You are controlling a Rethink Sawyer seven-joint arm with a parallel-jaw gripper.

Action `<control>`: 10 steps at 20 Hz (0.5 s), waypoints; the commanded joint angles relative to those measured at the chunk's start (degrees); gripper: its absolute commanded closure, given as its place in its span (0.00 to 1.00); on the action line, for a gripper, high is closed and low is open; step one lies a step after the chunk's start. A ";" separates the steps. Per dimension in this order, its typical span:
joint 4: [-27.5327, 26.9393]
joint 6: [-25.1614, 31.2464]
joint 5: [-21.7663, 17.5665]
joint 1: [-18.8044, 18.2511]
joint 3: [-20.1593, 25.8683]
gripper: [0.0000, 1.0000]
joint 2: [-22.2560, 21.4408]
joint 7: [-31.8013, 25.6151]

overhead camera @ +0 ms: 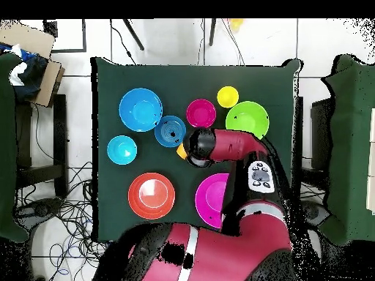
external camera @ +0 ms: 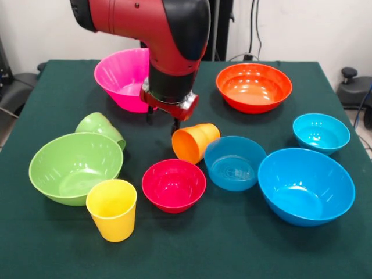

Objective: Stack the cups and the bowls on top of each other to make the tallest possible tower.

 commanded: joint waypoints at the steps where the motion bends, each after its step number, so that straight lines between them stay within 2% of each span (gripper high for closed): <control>1: 4.11 3.10 -0.68 0.39 4.53 0.00 -6.13 -2.40; 6: 7.24 2.86 -0.90 0.29 4.11 0.00 -8.95 -2.12; 10: 9.19 6.49 -0.58 0.83 3.32 0.00 -13.15 -2.56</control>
